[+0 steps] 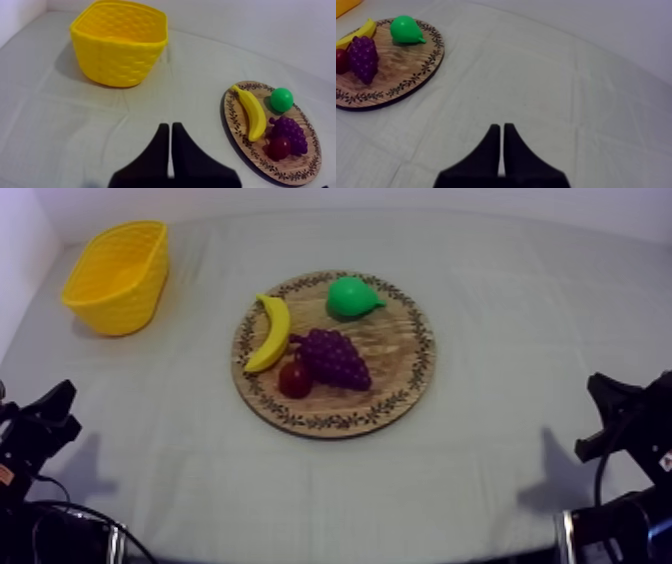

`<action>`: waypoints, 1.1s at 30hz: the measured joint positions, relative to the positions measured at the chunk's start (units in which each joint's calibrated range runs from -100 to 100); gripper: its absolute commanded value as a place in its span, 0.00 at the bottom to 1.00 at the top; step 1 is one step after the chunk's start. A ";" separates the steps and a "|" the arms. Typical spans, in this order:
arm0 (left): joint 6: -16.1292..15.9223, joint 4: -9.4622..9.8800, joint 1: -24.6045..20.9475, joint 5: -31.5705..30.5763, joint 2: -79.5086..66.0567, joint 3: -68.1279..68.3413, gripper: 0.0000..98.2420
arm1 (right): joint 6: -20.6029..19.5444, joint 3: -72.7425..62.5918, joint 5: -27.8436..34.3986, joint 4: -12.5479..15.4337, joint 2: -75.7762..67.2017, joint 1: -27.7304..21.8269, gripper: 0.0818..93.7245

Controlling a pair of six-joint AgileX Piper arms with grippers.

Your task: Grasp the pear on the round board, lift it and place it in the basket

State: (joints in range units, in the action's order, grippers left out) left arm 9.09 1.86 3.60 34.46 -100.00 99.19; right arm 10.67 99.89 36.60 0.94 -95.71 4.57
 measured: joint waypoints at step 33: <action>-4.45 -6.73 10.37 -3.41 0.07 -0.09 0.00 | 0.00 0.00 0.00 0.00 0.00 0.00 0.00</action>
State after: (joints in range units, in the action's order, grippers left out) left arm 4.65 -4.87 13.97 31.05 -99.93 99.10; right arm 10.68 99.89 36.60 0.94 -95.71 4.57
